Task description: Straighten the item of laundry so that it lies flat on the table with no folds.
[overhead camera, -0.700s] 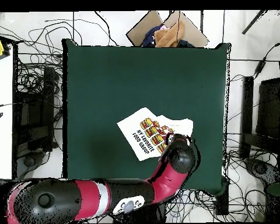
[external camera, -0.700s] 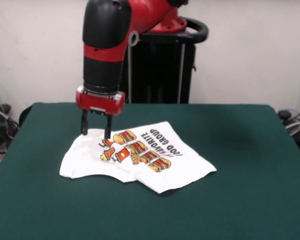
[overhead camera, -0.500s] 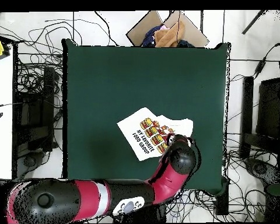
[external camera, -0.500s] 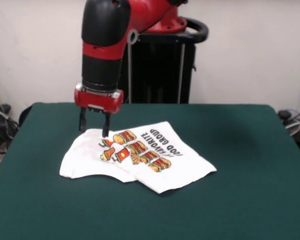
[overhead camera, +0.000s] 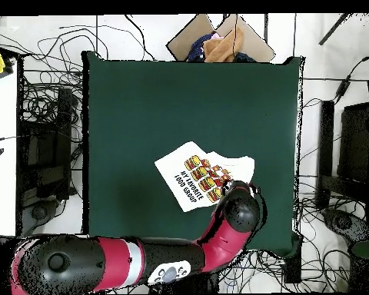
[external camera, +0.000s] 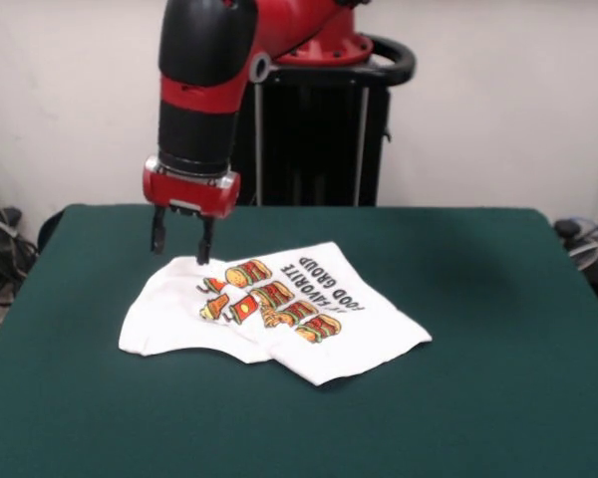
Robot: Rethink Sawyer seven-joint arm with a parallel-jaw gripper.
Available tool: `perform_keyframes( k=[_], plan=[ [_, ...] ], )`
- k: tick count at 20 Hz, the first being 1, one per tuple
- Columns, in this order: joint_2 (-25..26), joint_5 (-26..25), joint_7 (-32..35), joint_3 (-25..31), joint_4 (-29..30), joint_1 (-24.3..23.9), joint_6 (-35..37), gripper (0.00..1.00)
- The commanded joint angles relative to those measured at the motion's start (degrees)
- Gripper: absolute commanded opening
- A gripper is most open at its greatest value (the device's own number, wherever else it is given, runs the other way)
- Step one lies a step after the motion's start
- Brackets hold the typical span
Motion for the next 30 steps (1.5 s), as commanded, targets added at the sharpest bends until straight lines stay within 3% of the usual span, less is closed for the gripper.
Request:
perform_keyframes(
  k=[1, 8, 13, 15, 23, 30],
  plan=[
    [0.3, -5.6, 8.1, 10.3, -1.5, 0.2, 0.4, 1.0],
    [1.9, -5.4, 7.3, 12.7, -2.1, 1.2, 0.8, 1.0],
    [9.5, 9.0, 1.1, 15.0, -7.4, 4.0, 3.1, 1.0],
    [11.7, 11.8, 0.2, 15.8, -9.3, 4.6, 3.7, 1.0],
    [13.5, 11.2, 5.3, 15.8, -10.1, 6.4, 1.9, 1.0],
    [10.5, 1.0, 7.0, 17.6, -8.8, 2.5, 3.3, 1.0]
  ],
)
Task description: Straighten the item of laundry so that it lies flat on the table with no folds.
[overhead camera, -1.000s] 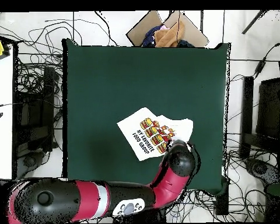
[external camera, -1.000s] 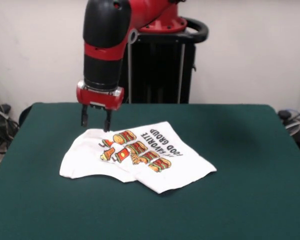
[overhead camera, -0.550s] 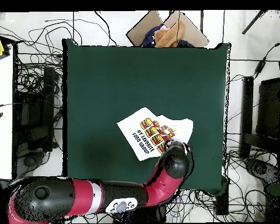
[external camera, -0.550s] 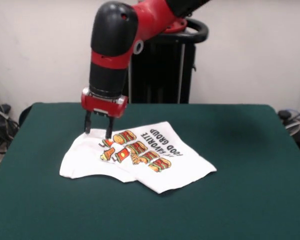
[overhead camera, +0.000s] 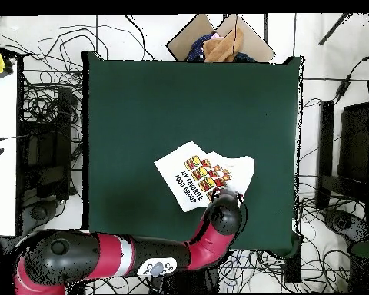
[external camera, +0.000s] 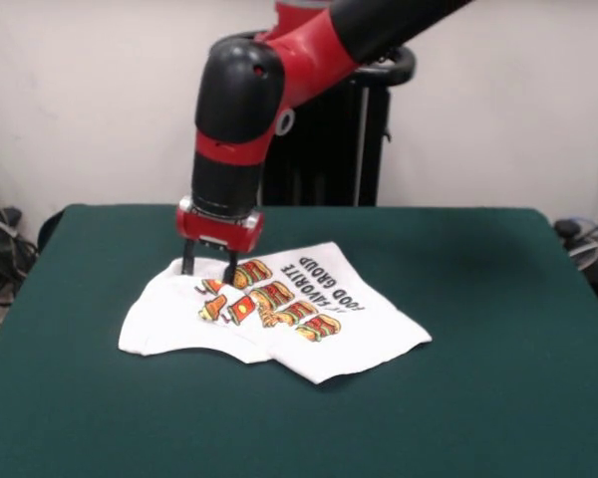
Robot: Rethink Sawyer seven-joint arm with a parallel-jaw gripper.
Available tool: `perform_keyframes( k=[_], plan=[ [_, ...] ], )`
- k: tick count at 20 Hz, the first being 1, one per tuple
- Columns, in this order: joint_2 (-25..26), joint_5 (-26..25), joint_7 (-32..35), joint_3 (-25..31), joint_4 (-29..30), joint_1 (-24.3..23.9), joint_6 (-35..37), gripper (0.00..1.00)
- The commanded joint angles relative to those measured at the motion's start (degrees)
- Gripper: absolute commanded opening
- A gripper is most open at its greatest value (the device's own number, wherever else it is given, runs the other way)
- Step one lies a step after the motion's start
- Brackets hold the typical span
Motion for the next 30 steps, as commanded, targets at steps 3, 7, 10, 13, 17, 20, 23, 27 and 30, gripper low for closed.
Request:
perform_keyframes(
  k=[3, 7, 10, 13, 17, 20, 23, 27, 30],
  plan=[
    [0.1, -11.1, 8.4, 13.0, -7.2, -3.6, 2.3, 0.0],
    [-0.8, -11.4, 11.1, 11.9, -6.4, -3.1, 0.0, 0.0],
    [-2.5, -13.7, 12.4, 11.6, -5.5, -4.4, -0.2, 0.0],
    [-4.2, -16.0, 13.1, 11.7, -4.7, -5.7, 0.2, 0.0],
    [-5.3, -17.5, 13.9, 11.6, -4.0, -6.9, -0.3, 0.0],
    [-5.5, -19.5, 15.6, 11.6, -3.3, -8.0, -1.7, 0.0],
    [-3.6, -14.8, 13.0, 10.8, -1.7, -6.7, -1.6, 0.0],
    [-2.6, -16.5, 8.5, 9.9, 1.6, -8.4, 0.3, 0.0],
    [-3.6, -25.7, 7.0, 10.3, 3.6, -12.7, 1.9, 0.0]
  ],
)
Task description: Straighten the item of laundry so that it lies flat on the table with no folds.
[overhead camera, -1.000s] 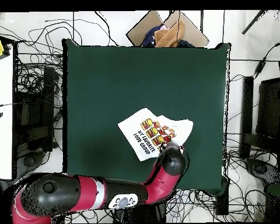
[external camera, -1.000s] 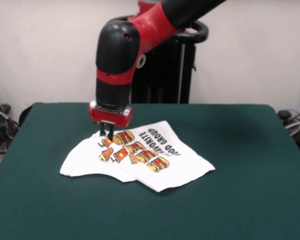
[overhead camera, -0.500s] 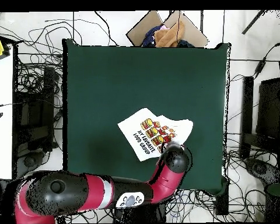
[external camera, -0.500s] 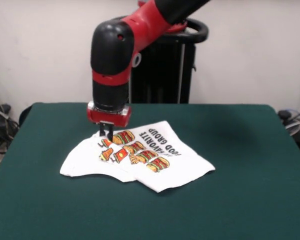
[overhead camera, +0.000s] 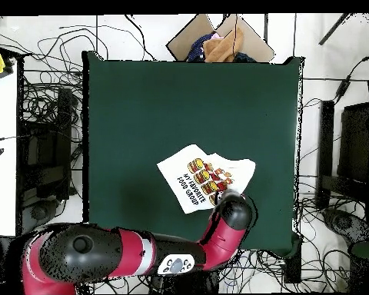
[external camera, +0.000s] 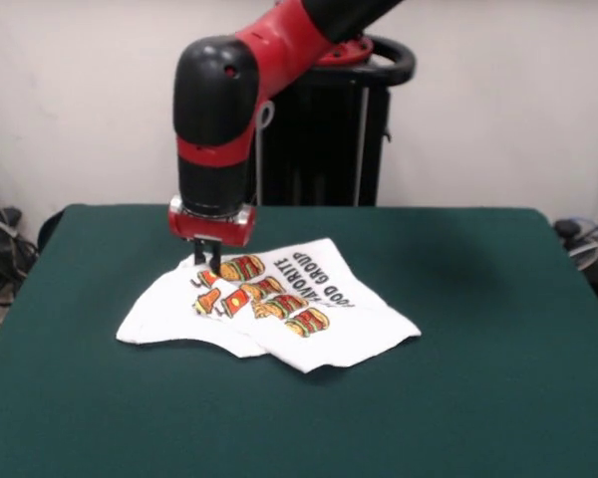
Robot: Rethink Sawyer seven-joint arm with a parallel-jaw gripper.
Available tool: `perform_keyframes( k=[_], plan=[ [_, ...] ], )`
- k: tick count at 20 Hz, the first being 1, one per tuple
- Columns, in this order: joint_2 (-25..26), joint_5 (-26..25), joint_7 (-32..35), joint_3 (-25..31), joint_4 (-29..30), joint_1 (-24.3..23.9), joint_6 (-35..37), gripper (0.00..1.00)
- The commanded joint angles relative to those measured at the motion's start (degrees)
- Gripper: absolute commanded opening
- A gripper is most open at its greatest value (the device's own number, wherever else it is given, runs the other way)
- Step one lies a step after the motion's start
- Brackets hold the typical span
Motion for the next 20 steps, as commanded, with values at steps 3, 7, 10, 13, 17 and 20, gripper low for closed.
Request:
perform_keyframes(
  k=[3, 7, 10, 13, 17, 20],
  plan=[
    [2.3, -13.8, 5.4, 11.3, 2.4, -7.3, 2.9, 0.0],
    [4.9, -9.5, 2.2, 13.5, 0.5, -7.2, 3.0, 0.0],
    [6.1, -8.1, 2.0, 14.5, -0.5, -7.4, 3.1, 0.0],
    [6.3, -4.3, 3.7, 14.8, 0.0, -5.5, 3.4, 0.0],
    [5.0, 3.0, 4.1, 14.0, 1.6, -1.7, 4.6, 0.0],
    [3.7, 4.0, 4.7, 12.9, 2.7, 0.1, 4.4, 0.0]
  ],
)
